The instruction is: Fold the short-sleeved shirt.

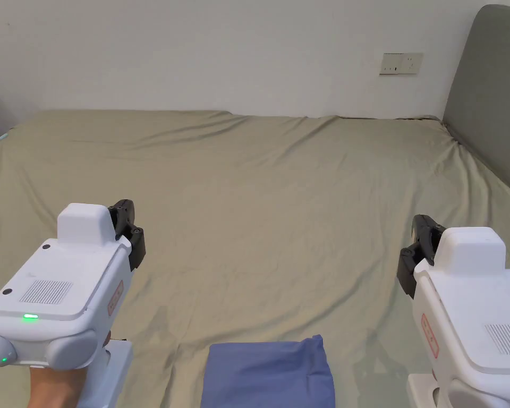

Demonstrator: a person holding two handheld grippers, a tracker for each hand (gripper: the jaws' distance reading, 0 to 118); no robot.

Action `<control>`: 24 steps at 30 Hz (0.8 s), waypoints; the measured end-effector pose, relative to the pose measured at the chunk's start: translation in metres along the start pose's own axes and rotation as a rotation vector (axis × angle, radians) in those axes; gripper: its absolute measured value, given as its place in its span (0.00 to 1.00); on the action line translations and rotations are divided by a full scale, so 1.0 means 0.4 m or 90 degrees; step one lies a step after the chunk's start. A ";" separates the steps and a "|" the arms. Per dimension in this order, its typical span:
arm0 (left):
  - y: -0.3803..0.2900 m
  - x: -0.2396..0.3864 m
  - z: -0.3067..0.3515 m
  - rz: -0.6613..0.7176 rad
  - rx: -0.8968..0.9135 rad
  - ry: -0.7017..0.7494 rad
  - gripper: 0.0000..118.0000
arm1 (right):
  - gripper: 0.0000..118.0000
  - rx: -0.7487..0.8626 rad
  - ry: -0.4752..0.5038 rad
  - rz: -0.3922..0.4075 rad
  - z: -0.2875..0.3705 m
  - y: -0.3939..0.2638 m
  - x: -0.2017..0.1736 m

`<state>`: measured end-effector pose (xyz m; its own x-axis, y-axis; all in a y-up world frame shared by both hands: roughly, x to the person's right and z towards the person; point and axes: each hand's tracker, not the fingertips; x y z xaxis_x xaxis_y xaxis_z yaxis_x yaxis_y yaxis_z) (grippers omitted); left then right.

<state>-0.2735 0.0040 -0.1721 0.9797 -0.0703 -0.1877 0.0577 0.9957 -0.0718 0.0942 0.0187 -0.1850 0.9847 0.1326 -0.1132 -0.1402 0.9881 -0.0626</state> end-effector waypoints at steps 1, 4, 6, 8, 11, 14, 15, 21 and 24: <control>0.000 -0.004 -0.001 0.003 -0.002 0.003 0.00 | 0.01 0.000 0.003 -0.001 -0.001 0.000 -0.002; -0.003 -0.010 -0.001 0.018 -0.003 0.004 0.00 | 0.01 -0.006 0.010 -0.004 -0.010 -0.006 -0.013; -0.006 -0.011 -0.001 0.014 -0.005 0.005 0.00 | 0.01 -0.018 0.018 -0.010 -0.022 -0.021 -0.024; -0.010 -0.015 0.000 0.008 -0.007 0.006 0.00 | 0.01 -0.055 0.045 -0.024 -0.042 -0.059 -0.042; -0.014 -0.021 0.003 0.007 -0.009 0.006 0.00 | 0.01 -0.150 0.081 -0.026 -0.090 -0.158 -0.090; -0.020 -0.029 0.003 0.009 -0.015 0.007 0.00 | 0.01 -0.272 0.119 -0.002 -0.145 -0.288 -0.153; -0.023 -0.033 0.005 0.011 -0.017 0.007 0.00 | 0.01 -0.310 0.128 0.003 -0.157 -0.329 -0.172; -0.052 -0.051 0.000 0.019 -0.041 0.008 0.00 | 0.01 -0.459 0.170 0.038 -0.184 -0.491 -0.239; -0.073 -0.054 -0.008 0.027 -0.064 0.002 0.00 | 0.01 -0.496 0.157 0.051 -0.197 -0.541 -0.246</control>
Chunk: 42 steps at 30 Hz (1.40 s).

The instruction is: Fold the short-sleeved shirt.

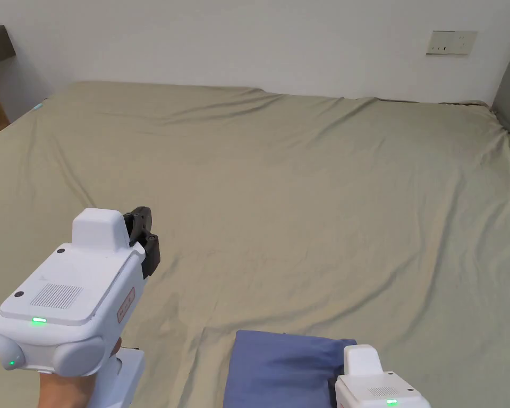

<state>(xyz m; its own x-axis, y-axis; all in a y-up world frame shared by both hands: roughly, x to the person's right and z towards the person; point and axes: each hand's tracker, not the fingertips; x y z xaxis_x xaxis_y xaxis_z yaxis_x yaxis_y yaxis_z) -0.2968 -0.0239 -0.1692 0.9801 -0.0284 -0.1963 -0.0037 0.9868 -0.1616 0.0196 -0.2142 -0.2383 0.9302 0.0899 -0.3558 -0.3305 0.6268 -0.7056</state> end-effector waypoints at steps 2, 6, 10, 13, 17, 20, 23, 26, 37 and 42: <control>-0.016 0.001 -0.013 0.018 -0.034 -0.004 0.00 | 0.01 -0.027 -0.011 -0.025 -0.022 -0.012 0.014; -0.066 0.005 -0.071 0.120 -0.214 -0.063 0.03 | 0.01 -0.016 0.026 -0.080 -0.006 -0.015 0.048; -0.173 0.019 -0.142 0.283 -0.407 -0.174 0.61 | 0.01 -0.025 0.029 -0.056 -0.007 -0.005 0.050; -0.253 0.055 -0.192 0.322 -0.529 -0.237 0.94 | 0.01 -0.024 0.035 -0.060 -0.011 -0.011 0.057; -0.329 0.104 -0.226 0.294 -0.587 -0.238 0.99 | 0.01 -0.024 0.040 -0.068 -0.011 -0.009 0.060; -0.381 0.124 -0.266 0.314 -0.665 -0.276 0.99 | 0.01 -0.024 0.044 -0.069 -0.010 -0.012 0.063; -0.424 0.138 -0.288 0.343 -0.710 -0.292 0.84 | 0.01 -0.022 0.050 -0.071 -0.011 -0.012 0.069; -0.442 0.150 -0.287 0.370 -0.713 -0.285 0.41 | 0.01 -0.021 0.058 -0.082 -0.010 -0.013 0.074; -0.340 0.091 -0.273 0.352 -0.637 -0.305 0.16 | 0.01 0.045 0.088 -0.057 0.082 0.068 0.079; -0.260 -0.135 -0.324 0.249 -0.599 -0.209 0.16 | 0.01 0.126 0.077 -0.038 0.144 0.175 0.062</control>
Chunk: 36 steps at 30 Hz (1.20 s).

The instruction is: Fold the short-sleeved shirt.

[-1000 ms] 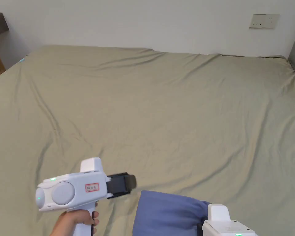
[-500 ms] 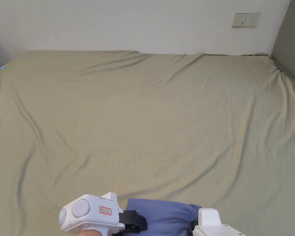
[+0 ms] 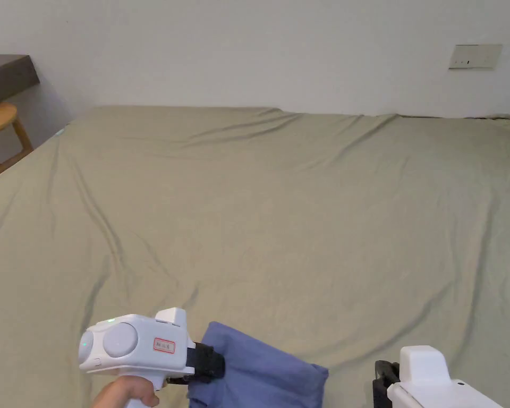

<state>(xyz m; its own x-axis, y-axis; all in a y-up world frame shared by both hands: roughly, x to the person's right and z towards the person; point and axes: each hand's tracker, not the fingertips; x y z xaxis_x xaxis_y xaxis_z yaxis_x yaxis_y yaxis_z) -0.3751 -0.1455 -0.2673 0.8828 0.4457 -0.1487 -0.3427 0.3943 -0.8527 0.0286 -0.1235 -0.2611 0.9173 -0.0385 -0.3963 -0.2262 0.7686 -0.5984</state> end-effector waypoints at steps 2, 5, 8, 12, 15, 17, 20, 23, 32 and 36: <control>0.045 -0.092 0.051 -0.013 0.007 0.055 0.16 | 0.01 0.029 -0.002 0.006 0.009 0.042 -0.016; 0.110 -0.254 0.117 -0.010 0.019 0.165 0.16 | 0.01 0.053 -0.007 0.018 0.006 0.103 -0.052; 0.158 -0.427 0.162 0.008 0.020 0.253 0.16 | 0.01 0.072 -0.008 0.020 -0.017 0.148 -0.085; 0.199 -0.590 0.210 0.018 0.020 0.364 0.16 | 0.01 0.080 -0.005 0.020 -0.064 0.186 -0.125; 0.222 -0.664 0.243 0.035 0.021 0.406 0.16 | 0.01 0.075 -0.002 0.020 -0.100 0.202 -0.141; 0.234 -0.700 0.259 0.040 0.021 0.426 0.16 | 0.01 0.071 -0.007 0.023 -0.116 0.208 -0.147; 0.235 -0.726 0.273 0.073 0.032 0.444 0.17 | 0.01 0.069 -0.011 0.021 -0.128 0.213 -0.145; 0.229 -0.721 0.280 0.090 0.055 0.417 0.63 | 0.01 0.071 -0.017 0.021 -0.124 0.214 -0.138; 0.230 -0.507 0.393 0.080 0.235 0.394 0.92 | 0.01 0.125 -0.034 0.013 -0.020 0.228 -0.098; 0.197 -0.293 0.514 0.032 0.407 0.365 0.92 | 0.01 0.196 -0.058 0.020 0.071 0.262 -0.080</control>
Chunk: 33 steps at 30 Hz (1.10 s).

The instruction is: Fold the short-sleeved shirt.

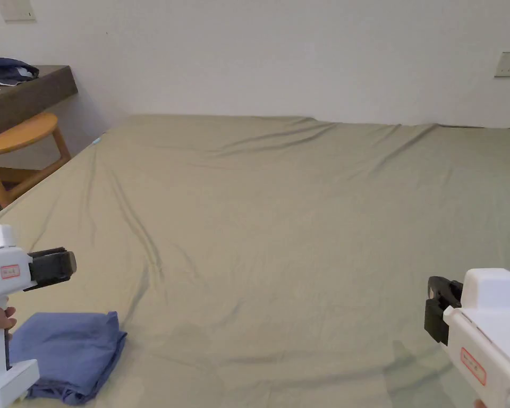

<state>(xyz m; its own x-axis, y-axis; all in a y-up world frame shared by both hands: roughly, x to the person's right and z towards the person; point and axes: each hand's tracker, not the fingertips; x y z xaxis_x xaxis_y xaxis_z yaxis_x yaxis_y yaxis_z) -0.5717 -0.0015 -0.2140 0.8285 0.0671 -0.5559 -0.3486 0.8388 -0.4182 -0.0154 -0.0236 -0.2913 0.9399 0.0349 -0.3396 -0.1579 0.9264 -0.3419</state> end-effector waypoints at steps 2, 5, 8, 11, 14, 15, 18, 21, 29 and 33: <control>0.034 0.024 0.067 0.007 0.069 -0.026 0.92 | 0.01 0.042 -0.020 0.006 0.039 0.031 0.013; 0.057 0.123 0.201 0.003 0.167 -0.066 0.92 | 0.01 0.101 -0.043 0.019 0.097 0.077 0.035; 0.055 0.230 0.313 -0.031 0.274 -0.080 0.93 | 0.01 0.149 -0.069 0.033 0.151 0.115 0.057; 0.020 0.364 0.414 -0.057 0.360 -0.092 0.93 | 0.01 0.188 -0.096 0.045 0.200 0.139 0.080; -0.022 0.477 0.466 -0.090 0.409 -0.113 0.93 | 0.01 0.210 -0.116 0.054 0.243 0.149 0.108; -0.044 0.510 0.476 -0.096 0.426 -0.121 0.92 | 0.01 0.217 -0.120 0.054 0.256 0.150 0.118; -0.096 0.582 0.467 -0.095 0.443 -0.139 0.90 | 0.01 0.232 -0.138 0.056 0.290 0.150 0.144; -0.150 0.640 0.463 -0.094 0.455 -0.161 0.76 | 0.01 0.244 -0.154 0.056 0.314 0.146 0.166; -0.218 0.714 0.468 -0.117 0.450 -0.233 0.00 | 0.01 0.254 -0.184 0.060 0.334 0.135 0.197; -0.219 0.718 0.470 -0.112 0.443 -0.239 0.00 | 0.01 0.252 -0.188 0.056 0.334 0.133 0.201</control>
<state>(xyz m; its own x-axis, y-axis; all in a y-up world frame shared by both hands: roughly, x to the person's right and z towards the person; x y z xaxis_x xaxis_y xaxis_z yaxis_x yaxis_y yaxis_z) -0.2208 0.0461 -0.2021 0.9808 -0.0231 -0.1936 0.0498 0.9897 0.1344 0.0922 0.0784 -0.2197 0.9829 0.1699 -0.0705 -0.1662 0.9845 0.0556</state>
